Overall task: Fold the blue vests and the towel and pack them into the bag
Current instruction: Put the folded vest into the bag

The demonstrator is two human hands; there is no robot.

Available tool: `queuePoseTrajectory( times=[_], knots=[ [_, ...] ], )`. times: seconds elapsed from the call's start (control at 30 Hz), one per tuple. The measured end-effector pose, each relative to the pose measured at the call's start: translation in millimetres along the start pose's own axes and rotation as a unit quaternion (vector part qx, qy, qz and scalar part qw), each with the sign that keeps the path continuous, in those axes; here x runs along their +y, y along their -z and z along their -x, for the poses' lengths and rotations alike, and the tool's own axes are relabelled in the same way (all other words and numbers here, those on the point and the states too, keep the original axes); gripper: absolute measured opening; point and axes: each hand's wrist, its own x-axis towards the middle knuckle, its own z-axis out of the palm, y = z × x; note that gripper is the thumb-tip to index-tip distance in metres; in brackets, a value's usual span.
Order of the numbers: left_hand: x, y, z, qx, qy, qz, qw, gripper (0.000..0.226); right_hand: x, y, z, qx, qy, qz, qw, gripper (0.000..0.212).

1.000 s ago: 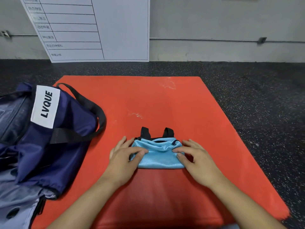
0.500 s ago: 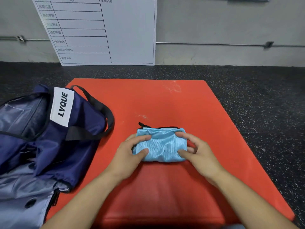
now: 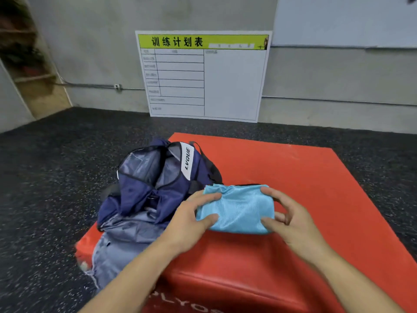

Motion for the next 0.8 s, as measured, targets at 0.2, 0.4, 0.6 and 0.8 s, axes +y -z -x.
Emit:
queuePoseTrajectory(
  times=[0.2, 0.4, 0.6, 0.8],
  knots=[
    [18.3, 109.8, -5.2, 0.08, -0.031, -0.044, 0.995, 0.049, -67.5, -85.2, -51.3, -0.024, 0.11, 0.058, 0.992, 0.066],
    [-6.4, 193.5, -42.7, 0.146, 0.028, 0.006, 0.989, 0.047, -107.7, -170.1, -119.5, -0.028, 0.283, 0.317, 0.905, 0.068],
    [-70.0, 222.9, -84.1, 0.112, 0.094, -0.074, 0.986, 0.052, -85.0, -221.0, -173.5, -0.041, 0.217, 0.463, 0.858, 0.069],
    [-94.0, 232.5, -97.6, -0.01, 0.142, -0.294, 0.945, 0.037, -59.1, -234.4, -197.6, -0.117, 0.106, 0.595, 0.788, 0.047]
  ],
)
